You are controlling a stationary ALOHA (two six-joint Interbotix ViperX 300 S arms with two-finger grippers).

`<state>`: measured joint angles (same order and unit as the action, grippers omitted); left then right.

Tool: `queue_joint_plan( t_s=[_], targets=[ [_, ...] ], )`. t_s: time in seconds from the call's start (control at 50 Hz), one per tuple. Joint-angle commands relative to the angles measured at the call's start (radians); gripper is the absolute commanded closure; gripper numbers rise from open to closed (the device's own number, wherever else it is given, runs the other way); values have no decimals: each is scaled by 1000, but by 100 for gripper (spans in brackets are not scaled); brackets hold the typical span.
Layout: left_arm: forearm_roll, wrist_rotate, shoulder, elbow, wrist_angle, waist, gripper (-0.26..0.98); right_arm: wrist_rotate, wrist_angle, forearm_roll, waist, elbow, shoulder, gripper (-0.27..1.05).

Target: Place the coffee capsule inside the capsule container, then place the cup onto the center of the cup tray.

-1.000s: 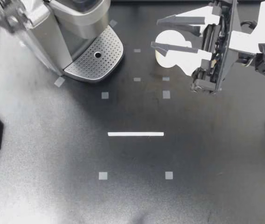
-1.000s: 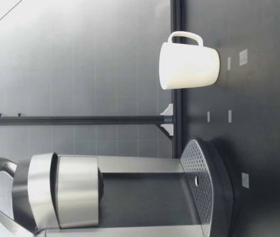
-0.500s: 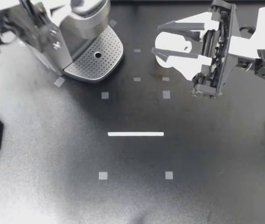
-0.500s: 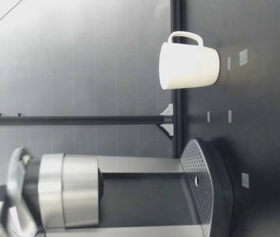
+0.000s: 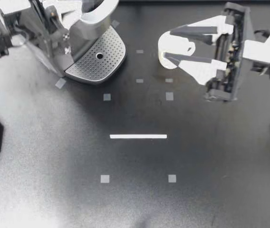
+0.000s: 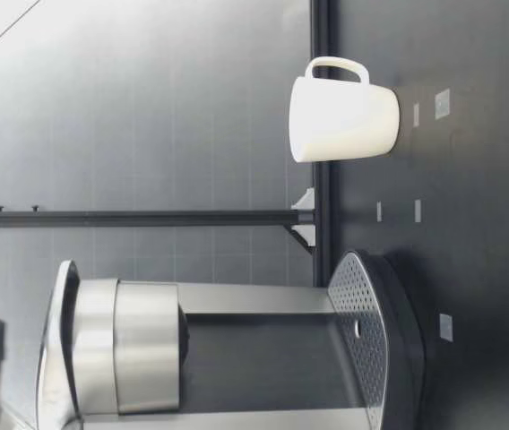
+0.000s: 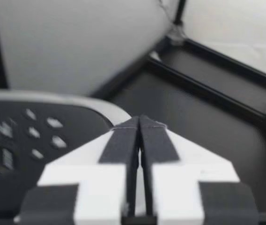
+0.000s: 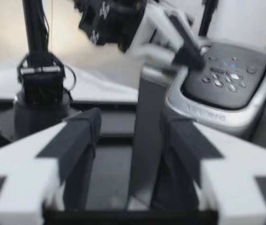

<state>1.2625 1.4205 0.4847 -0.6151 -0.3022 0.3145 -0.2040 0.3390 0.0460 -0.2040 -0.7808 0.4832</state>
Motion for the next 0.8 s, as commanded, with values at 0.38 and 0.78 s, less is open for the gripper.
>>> queue_joint_plan(
  t_s=[0.38,0.78],
  targets=[
    [-104,-270,52,83,-371,-35,67,-48,-796,-58,-307,189,28,23],
    [-684,-910,61,313,-707,-63,67,-276,-1083,-37,-442,287,-138,22]
  ],
)
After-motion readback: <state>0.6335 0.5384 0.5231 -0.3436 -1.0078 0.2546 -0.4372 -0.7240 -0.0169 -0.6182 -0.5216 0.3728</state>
